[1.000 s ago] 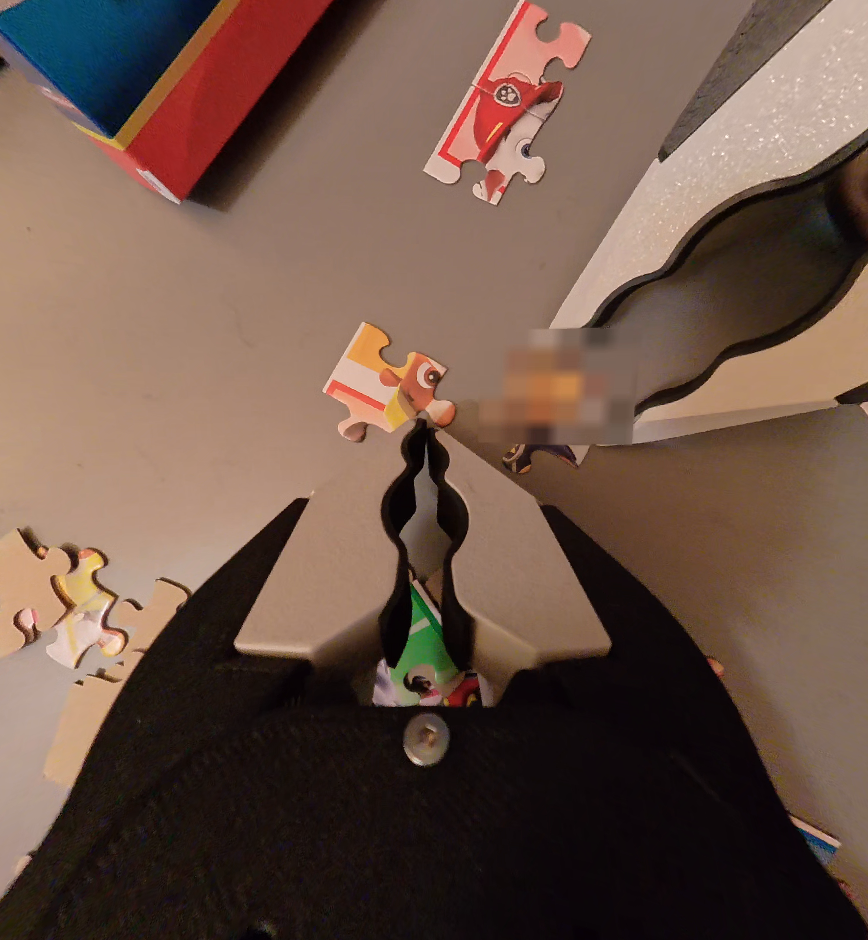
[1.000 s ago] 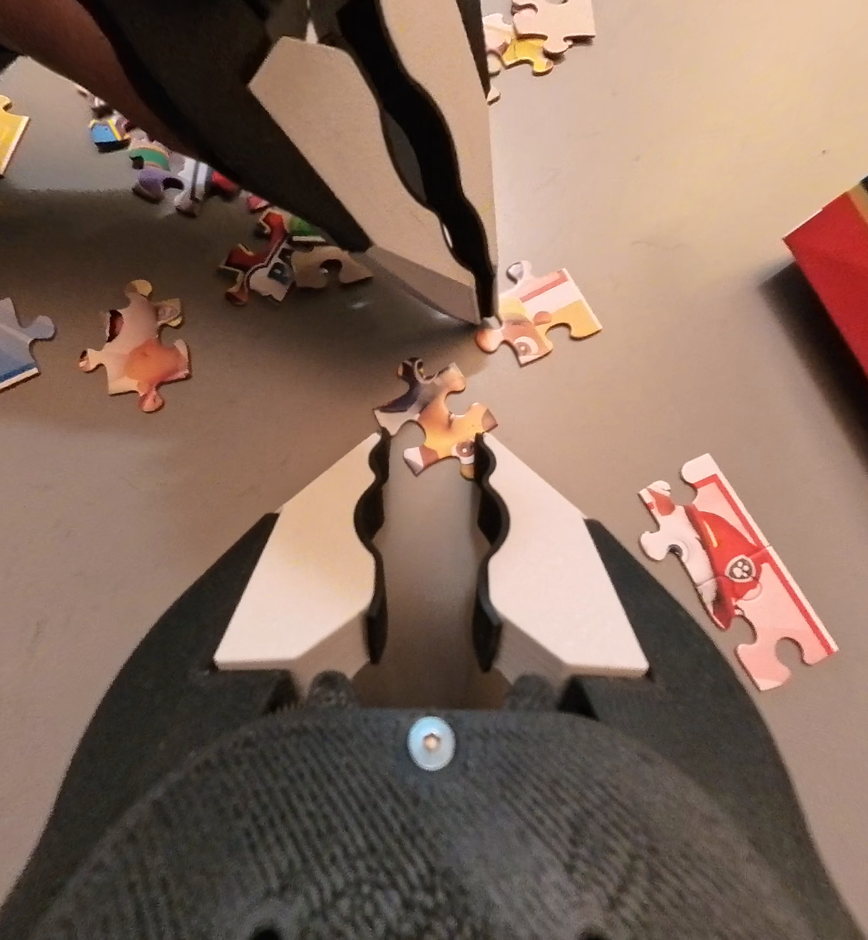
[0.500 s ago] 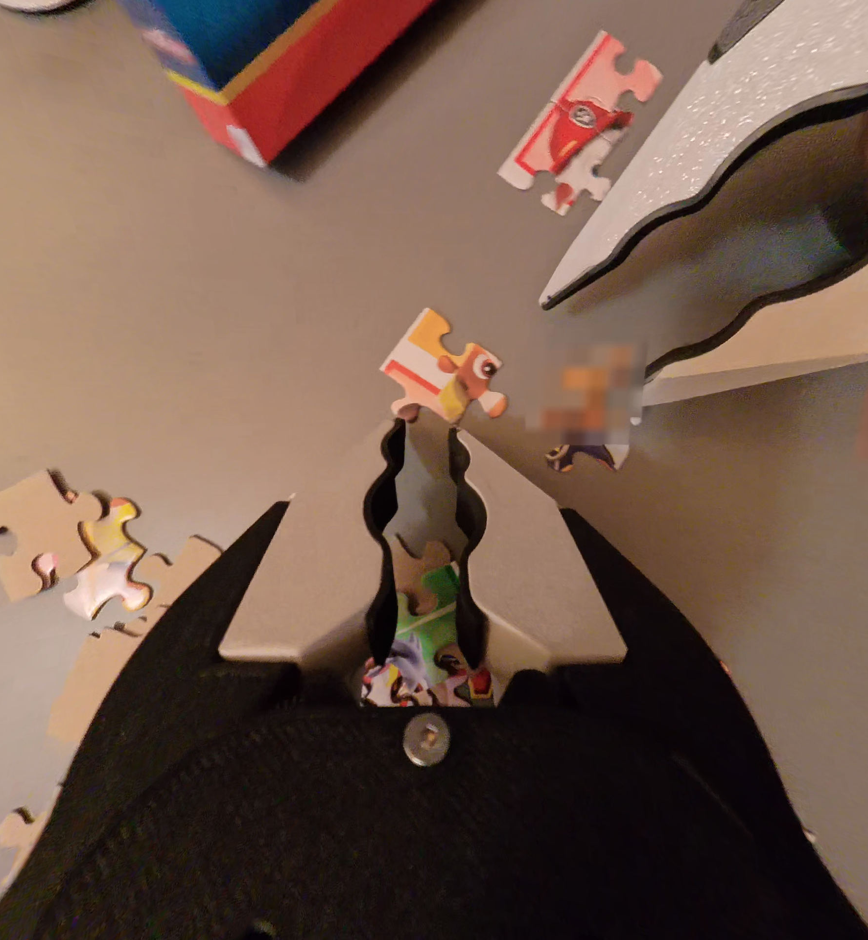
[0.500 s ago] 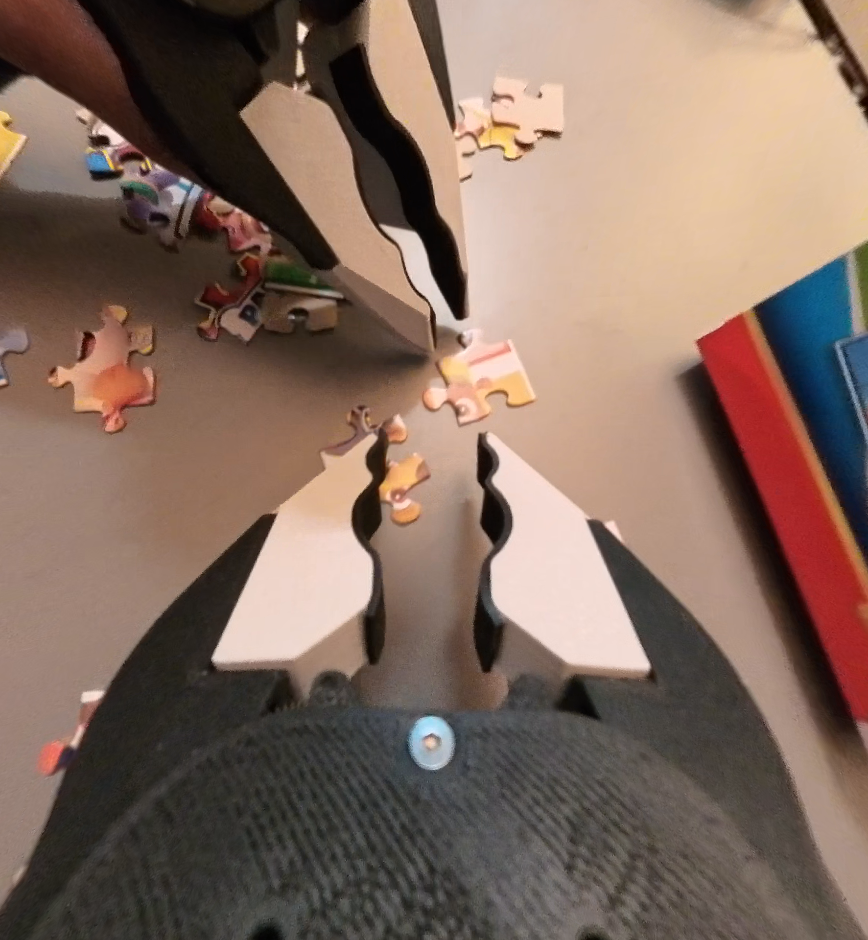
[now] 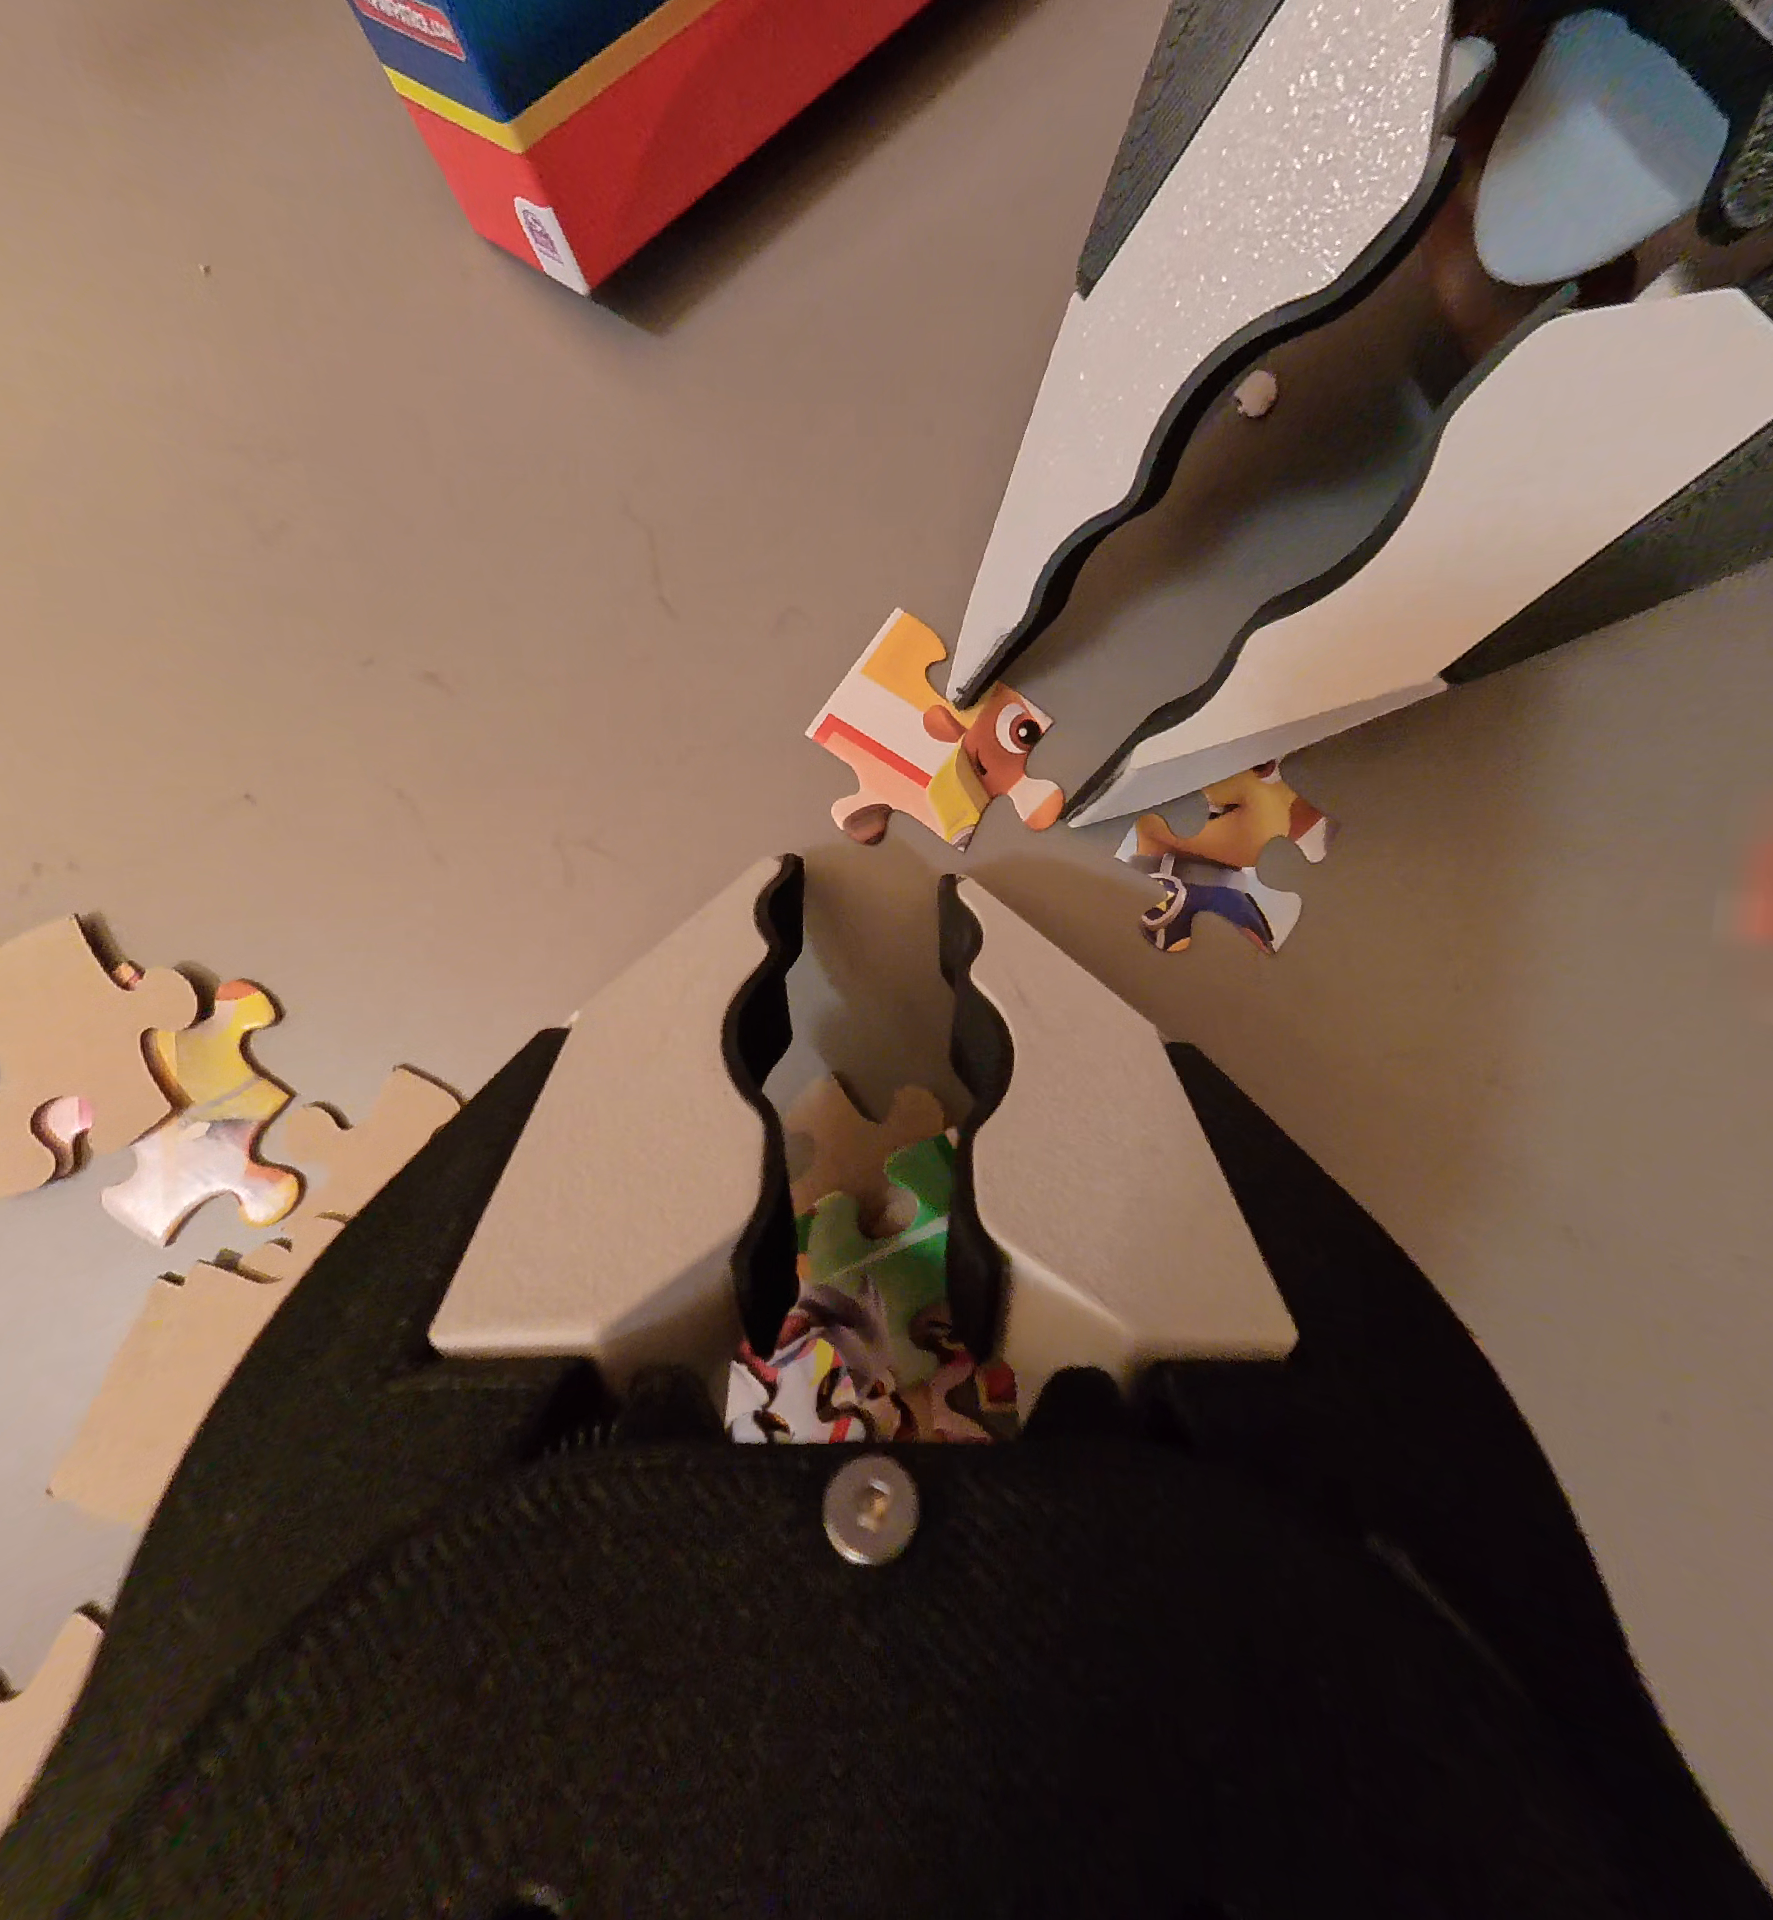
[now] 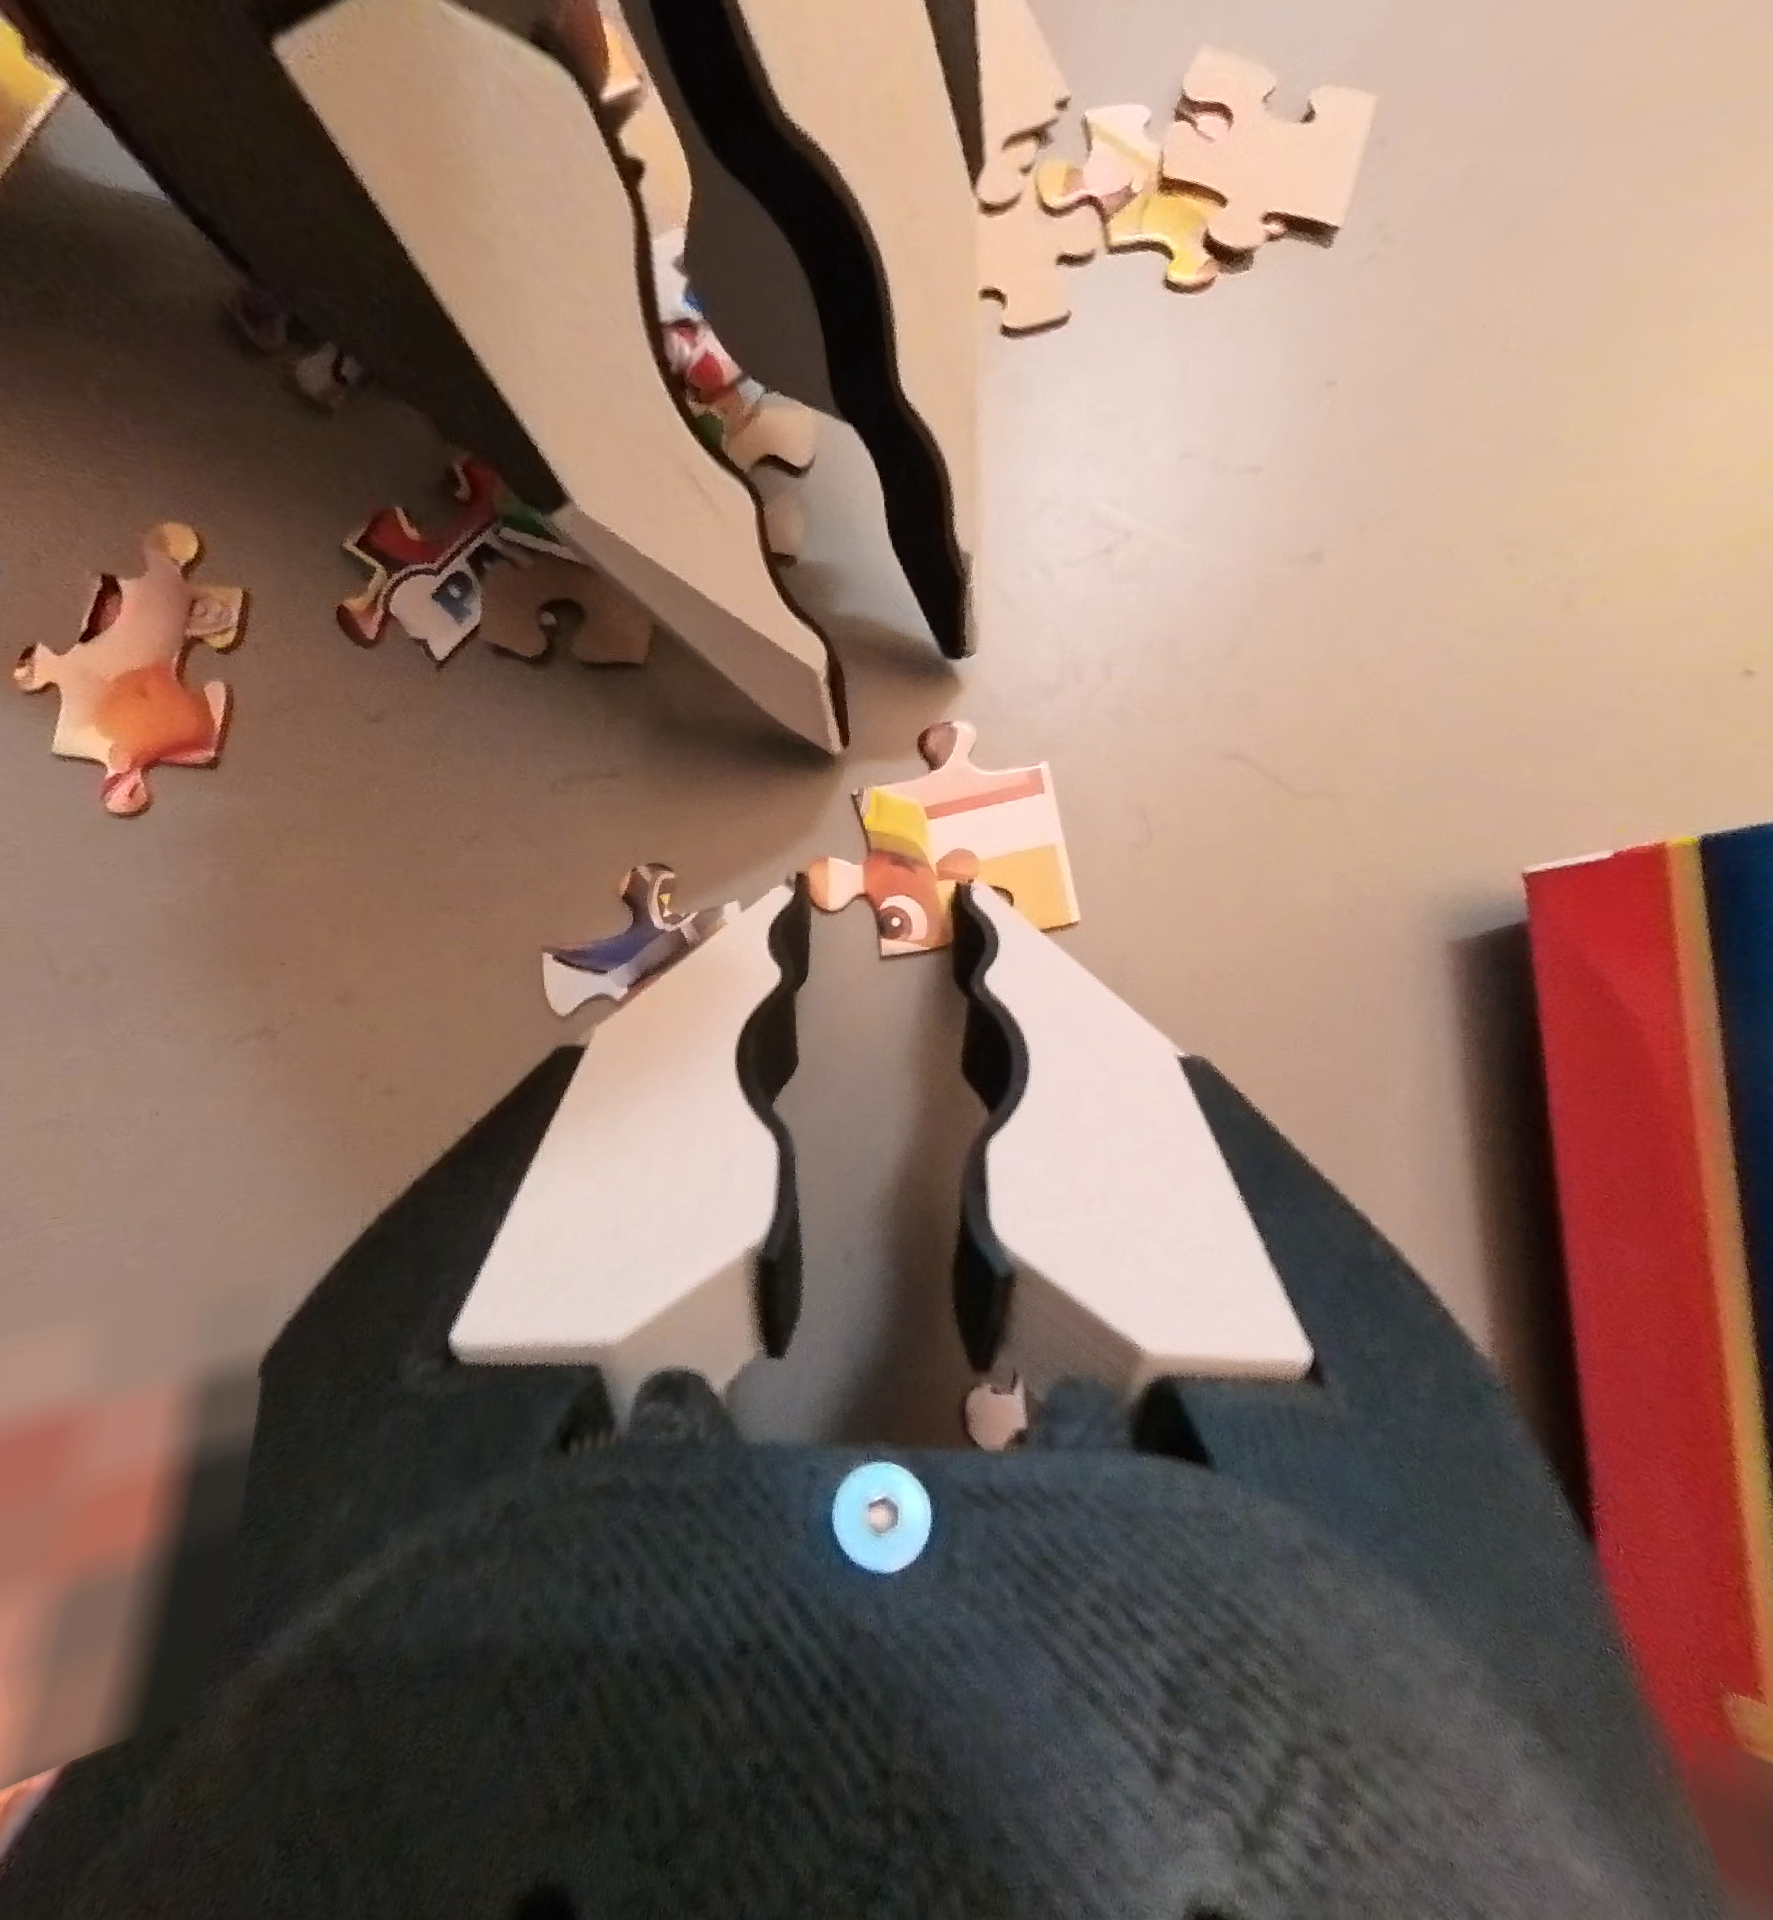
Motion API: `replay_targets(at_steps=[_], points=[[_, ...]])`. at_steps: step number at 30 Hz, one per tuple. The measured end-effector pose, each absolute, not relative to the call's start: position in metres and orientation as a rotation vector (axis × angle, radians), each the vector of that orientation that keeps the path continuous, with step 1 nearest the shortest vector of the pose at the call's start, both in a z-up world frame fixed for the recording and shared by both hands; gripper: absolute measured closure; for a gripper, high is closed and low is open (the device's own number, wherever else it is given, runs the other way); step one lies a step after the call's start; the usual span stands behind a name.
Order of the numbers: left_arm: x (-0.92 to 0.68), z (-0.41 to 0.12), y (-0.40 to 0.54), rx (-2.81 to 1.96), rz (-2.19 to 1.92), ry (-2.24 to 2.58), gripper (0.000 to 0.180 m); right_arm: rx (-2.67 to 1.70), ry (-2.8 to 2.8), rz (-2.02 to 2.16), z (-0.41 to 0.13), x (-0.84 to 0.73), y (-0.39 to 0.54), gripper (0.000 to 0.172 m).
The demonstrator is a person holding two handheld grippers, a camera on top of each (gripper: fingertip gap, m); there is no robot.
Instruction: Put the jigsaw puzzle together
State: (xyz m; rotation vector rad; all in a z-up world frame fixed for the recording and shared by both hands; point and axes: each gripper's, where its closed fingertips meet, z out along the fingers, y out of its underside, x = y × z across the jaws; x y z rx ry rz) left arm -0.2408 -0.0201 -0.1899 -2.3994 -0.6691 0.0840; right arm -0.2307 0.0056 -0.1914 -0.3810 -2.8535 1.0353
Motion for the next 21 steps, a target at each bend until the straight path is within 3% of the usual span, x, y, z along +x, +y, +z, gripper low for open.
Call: replay_targets(at_steps=[10,11,15,21], points=[[-0.226,-0.183,-0.016,-2.381,0.052,-0.642,0.157,-0.298,-2.959,0.970,-0.191,-0.226,0.012,0.149],[-0.224,-0.182,-0.015,-2.381,0.048,-0.640,0.157,-0.306,-2.969,0.962,-0.192,-0.224,0.014,0.160],[-0.217,-0.186,-0.012,-2.393,0.035,-0.632,0.157,-0.345,-3.000,0.988,-0.191,-0.214,0.018,0.148],[-0.214,-0.190,-0.004,-2.406,0.024,-0.621,0.157,-0.347,-2.970,0.959,-0.192,-0.216,0.023,0.158]])
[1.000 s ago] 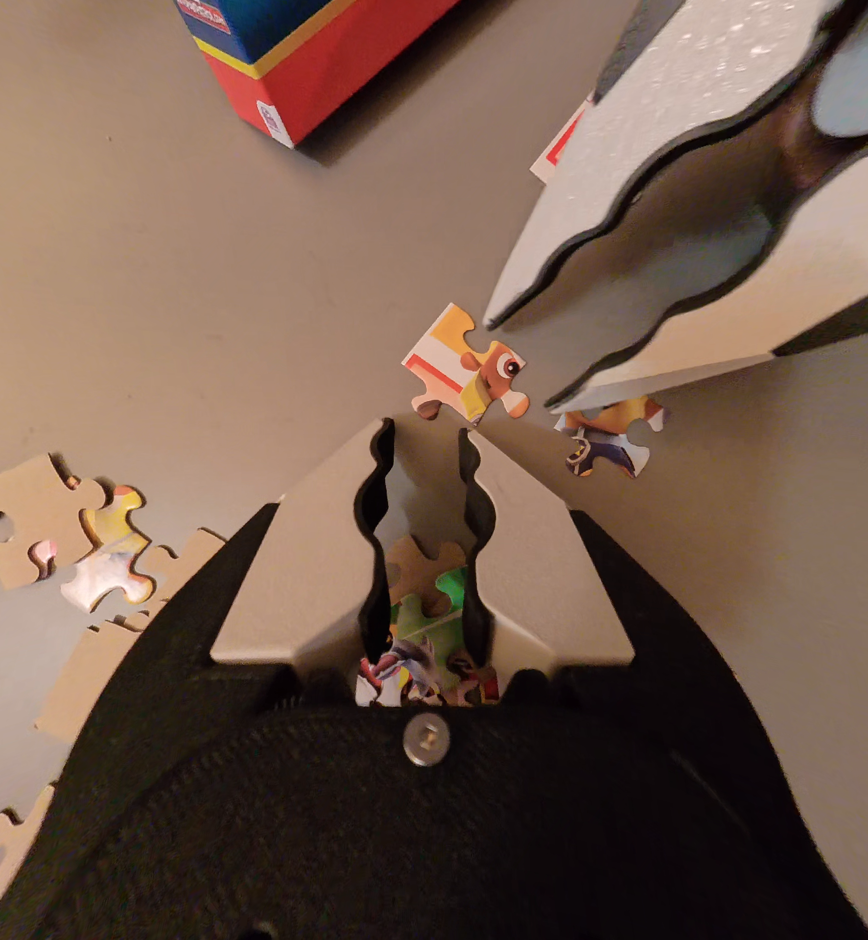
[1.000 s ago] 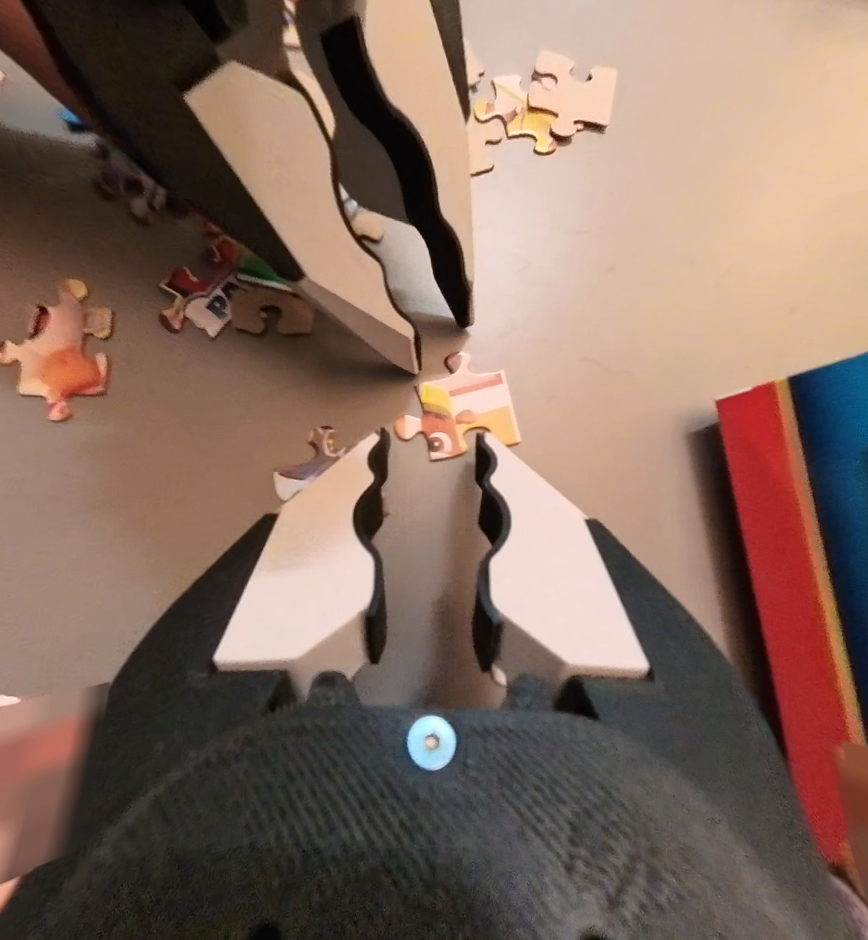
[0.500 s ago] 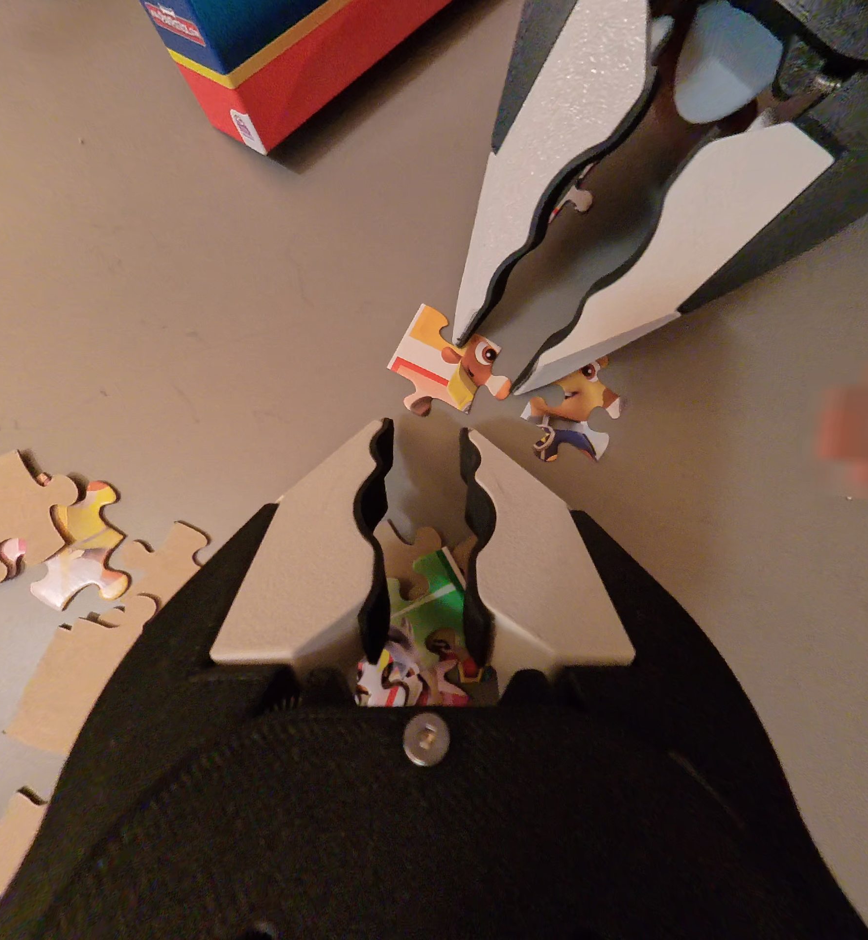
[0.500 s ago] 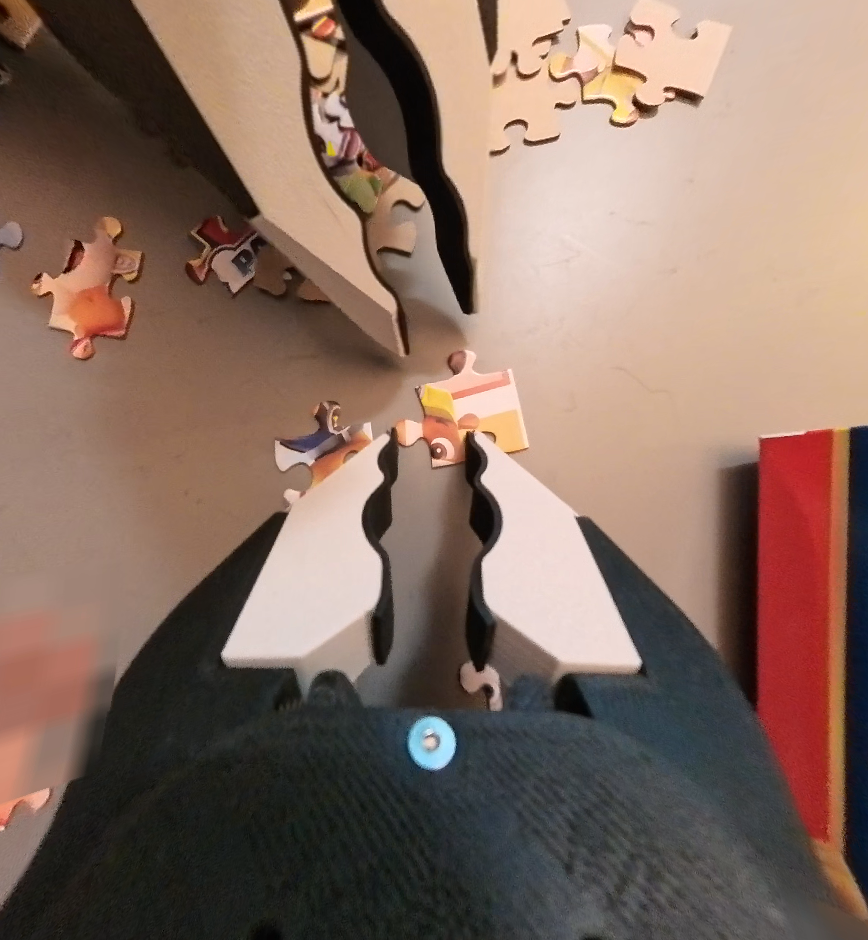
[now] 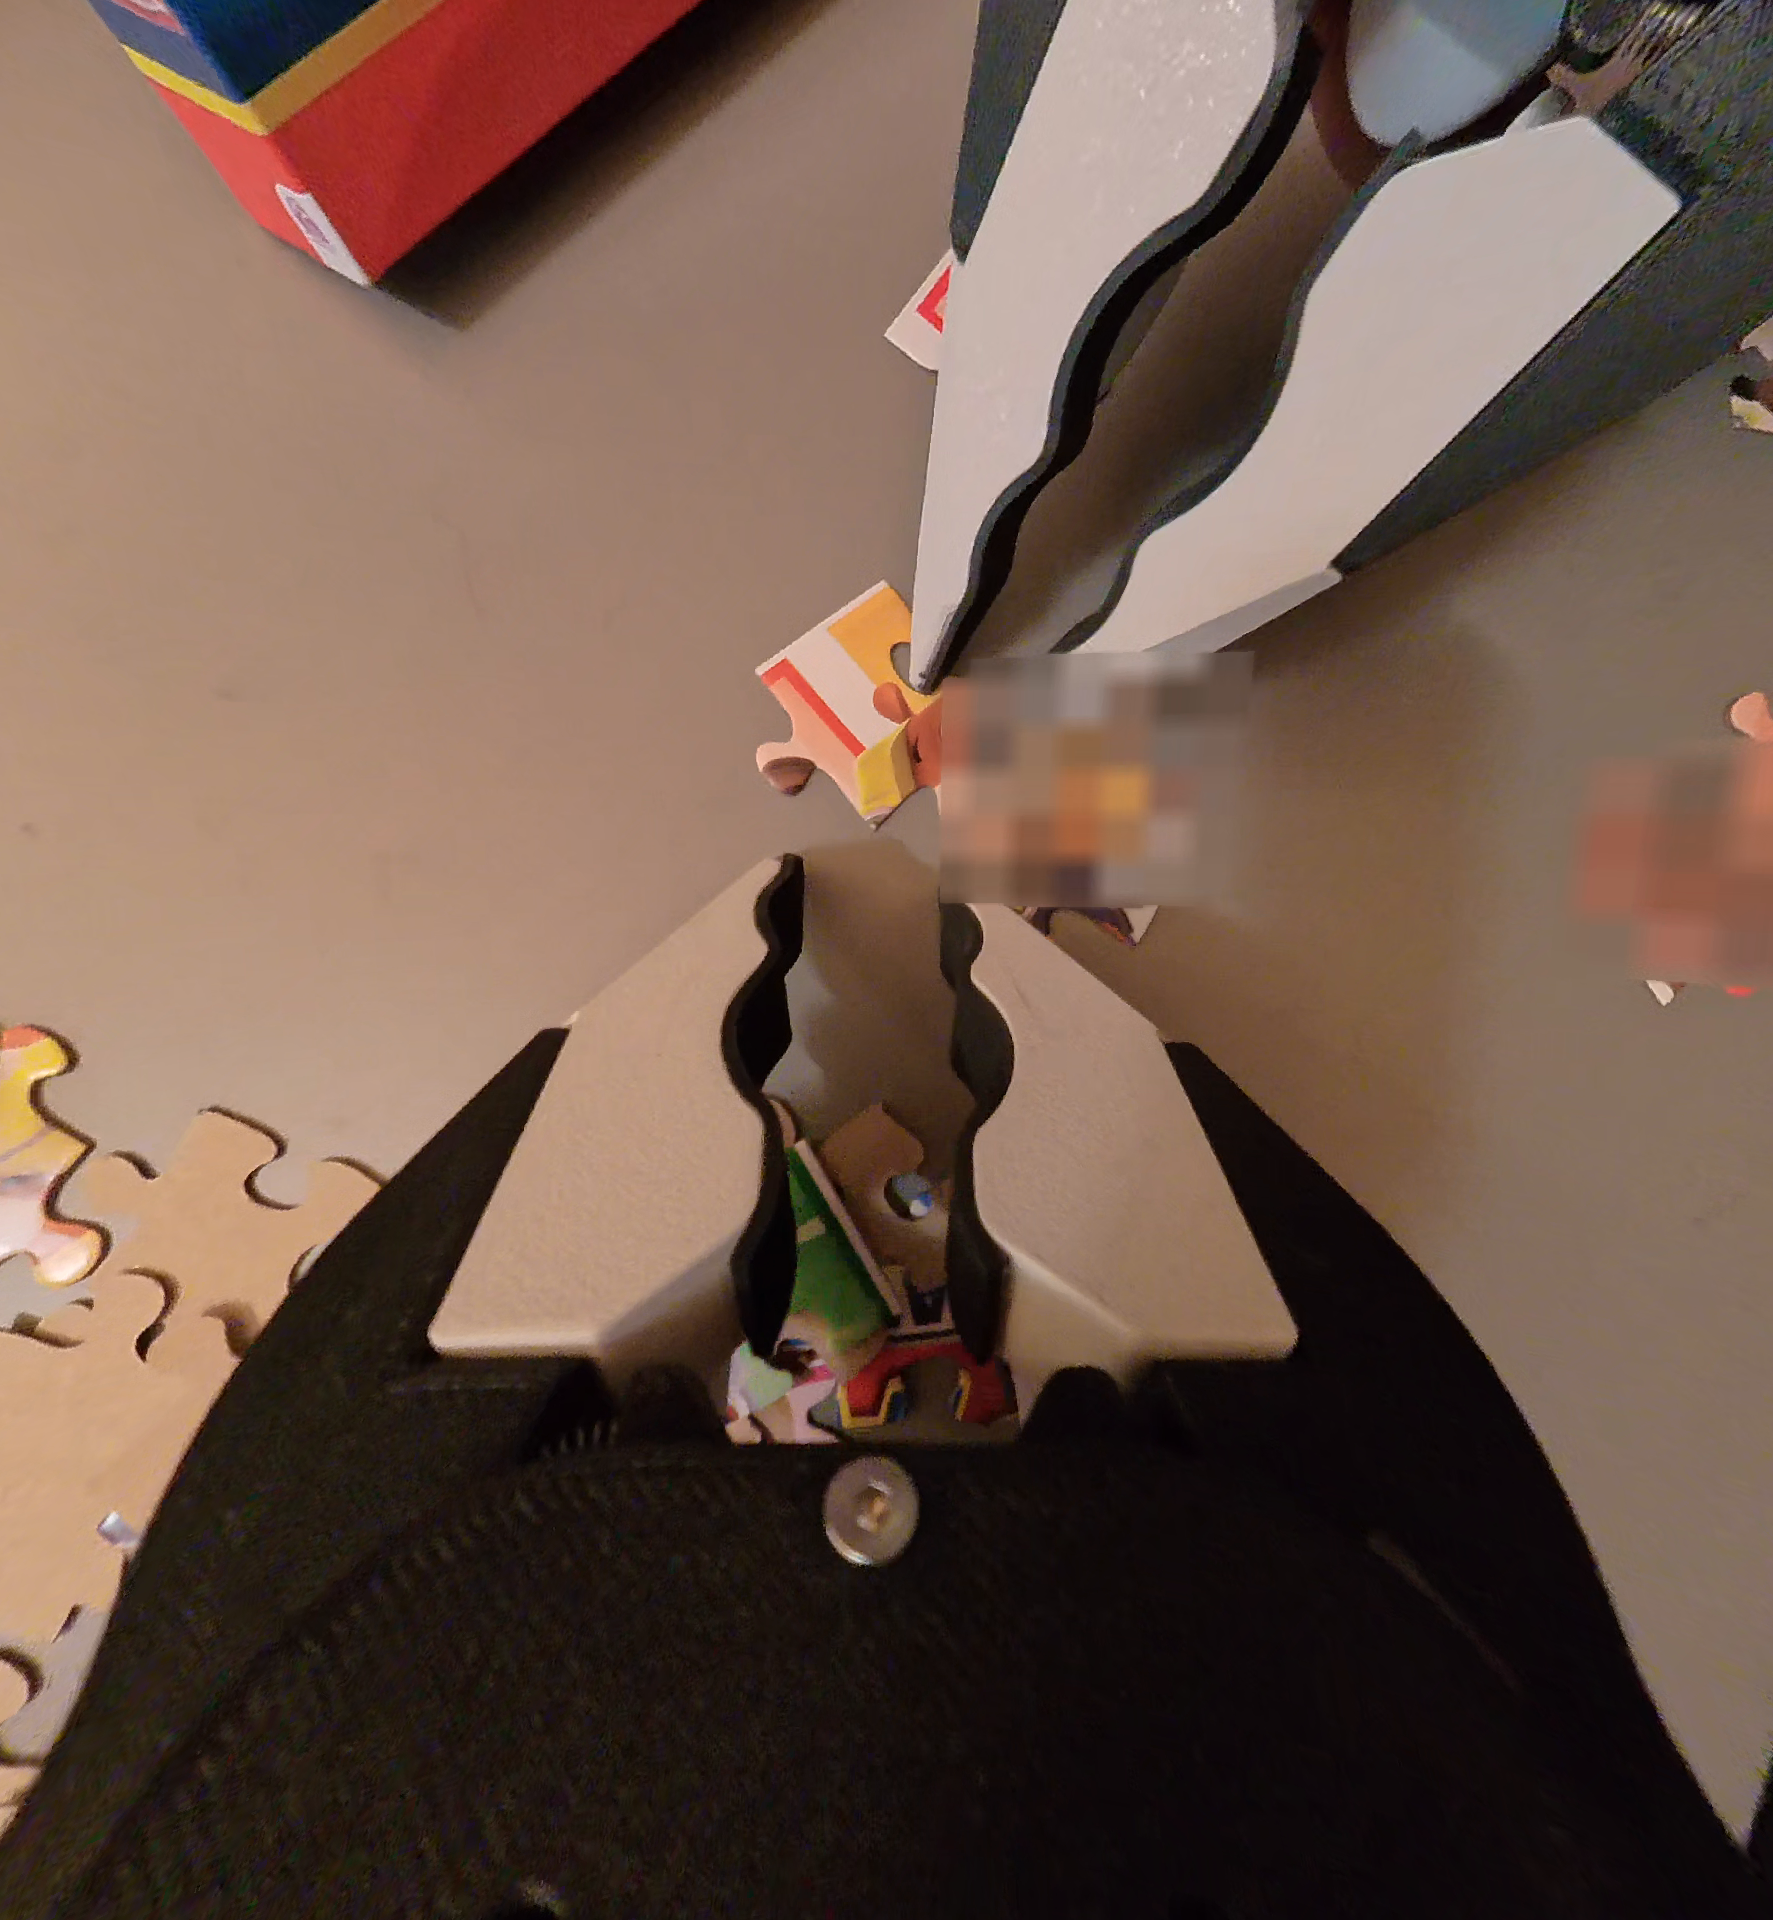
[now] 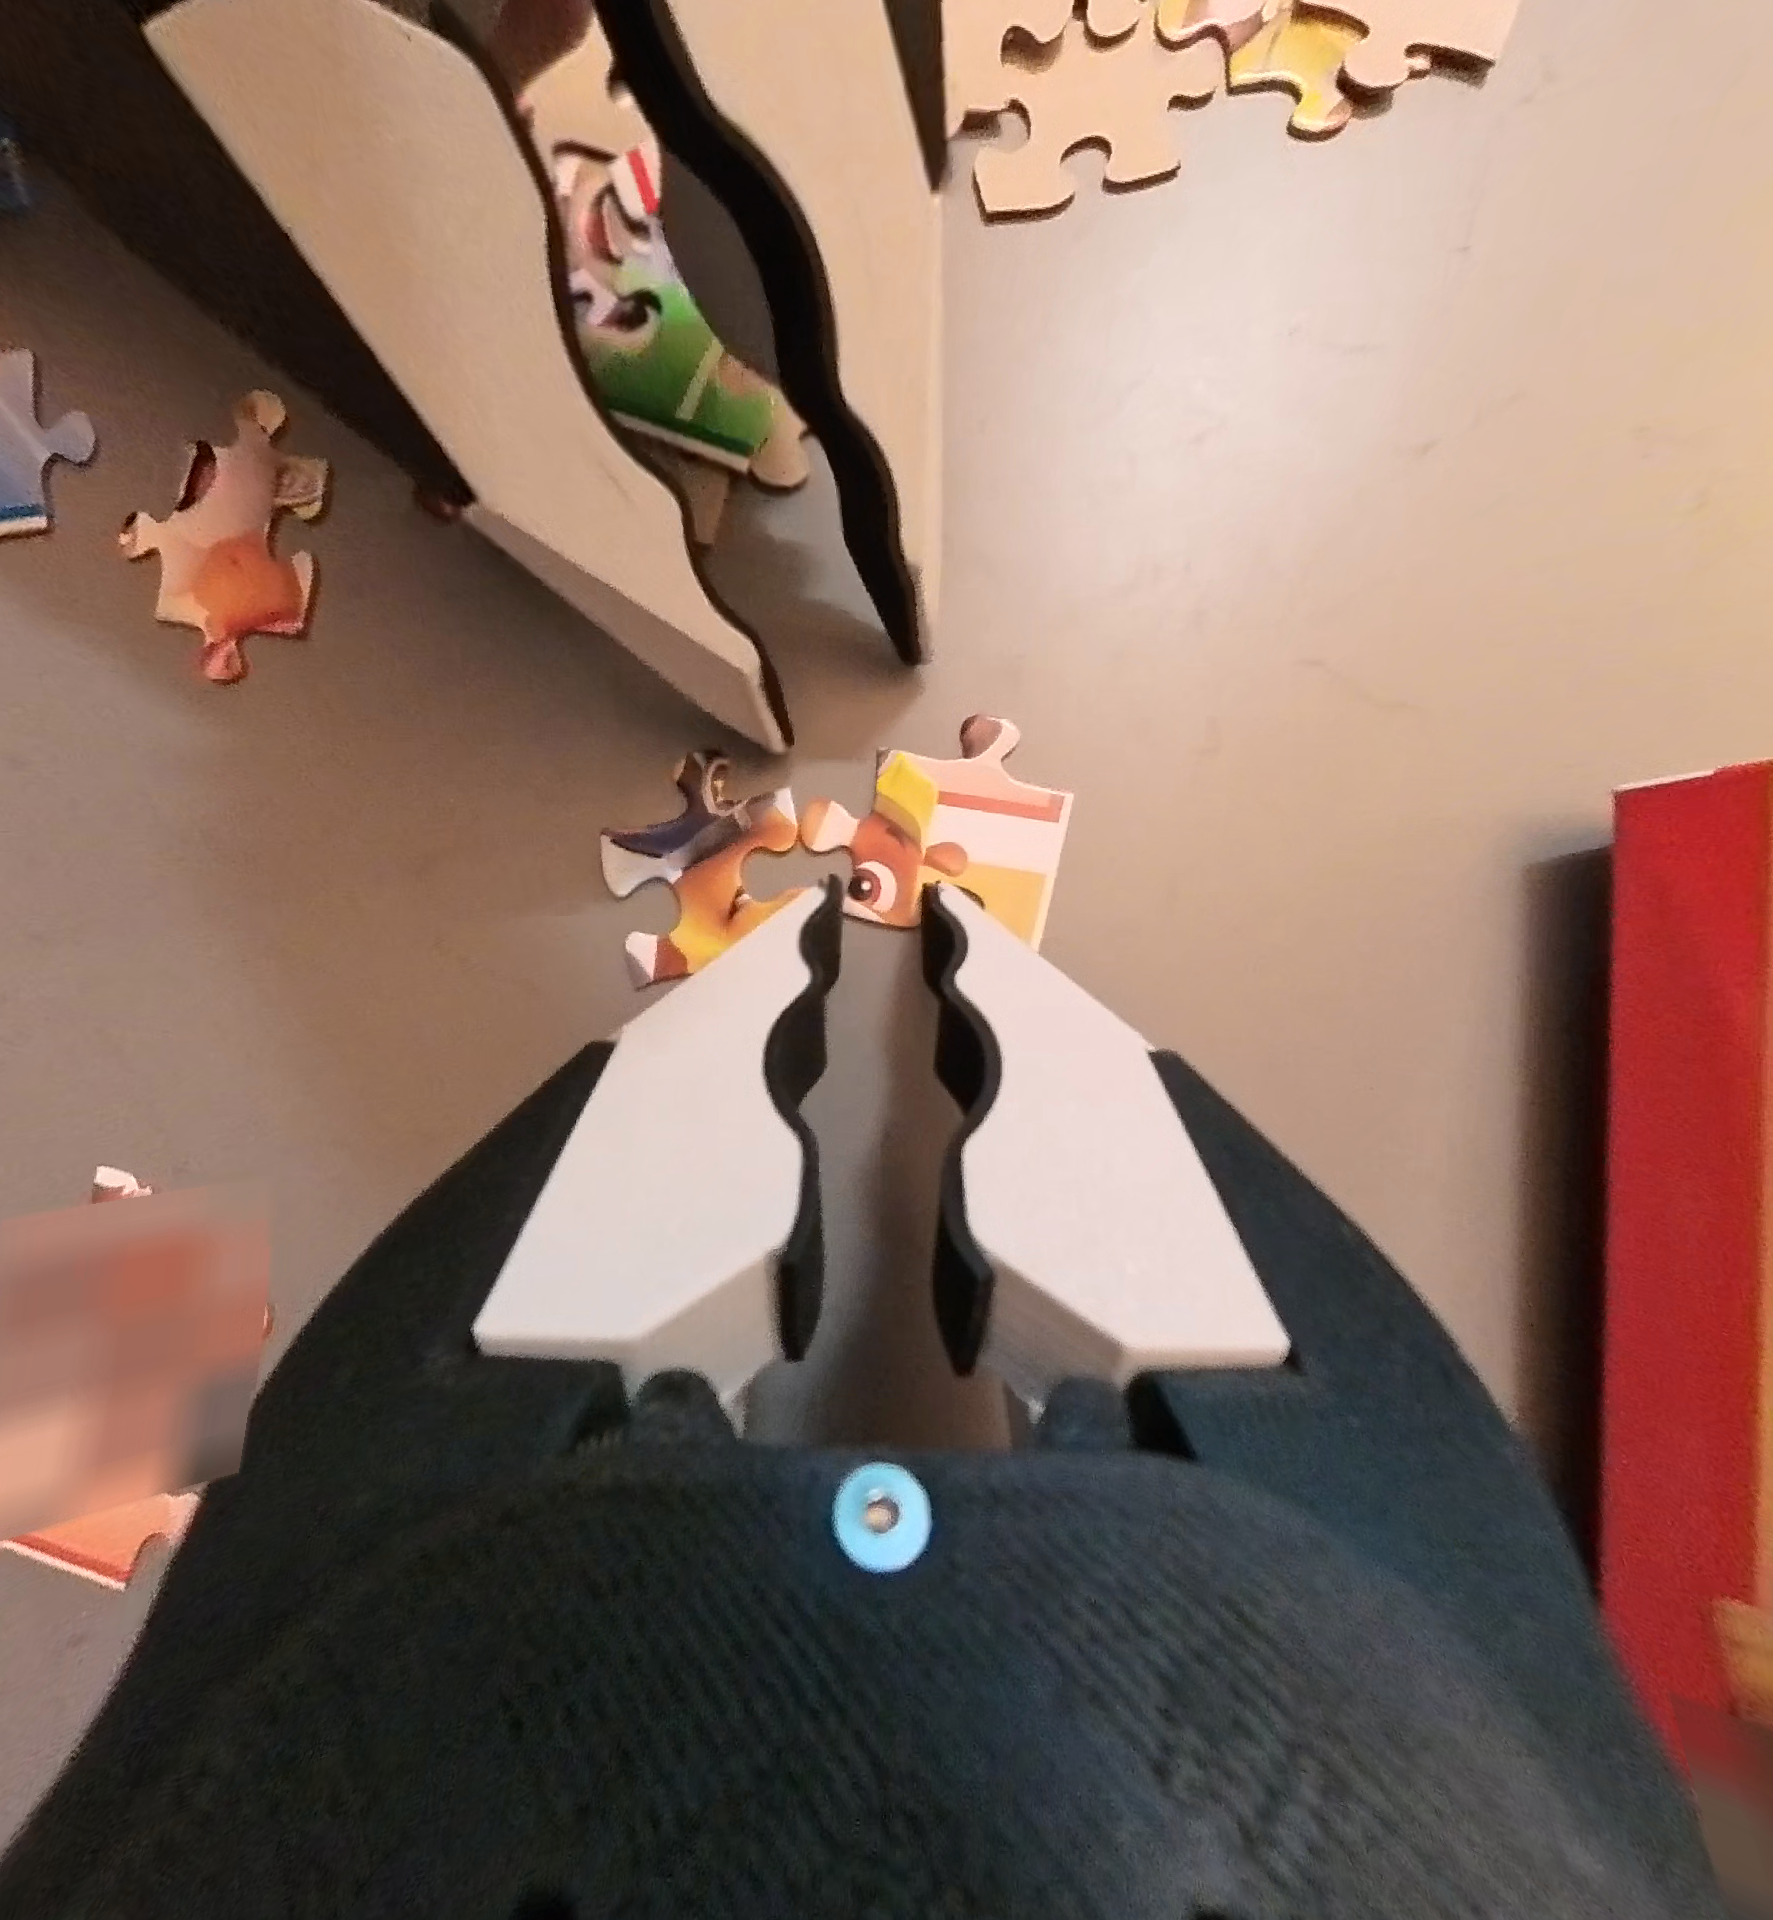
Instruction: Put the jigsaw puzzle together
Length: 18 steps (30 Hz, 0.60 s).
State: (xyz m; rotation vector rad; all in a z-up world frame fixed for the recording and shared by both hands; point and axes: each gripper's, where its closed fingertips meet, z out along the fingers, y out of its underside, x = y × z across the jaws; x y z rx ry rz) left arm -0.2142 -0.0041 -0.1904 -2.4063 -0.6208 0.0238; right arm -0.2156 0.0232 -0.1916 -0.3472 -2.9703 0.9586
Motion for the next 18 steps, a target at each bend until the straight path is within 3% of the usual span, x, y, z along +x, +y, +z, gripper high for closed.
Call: replay_targets(at_steps=[18], points=[[-0.2052,-0.1870,0.0041,-2.376,-0.048,-0.630,0.158,-0.425,-2.905,0.962,-0.1912,-0.2175,0.0222,0.160]])
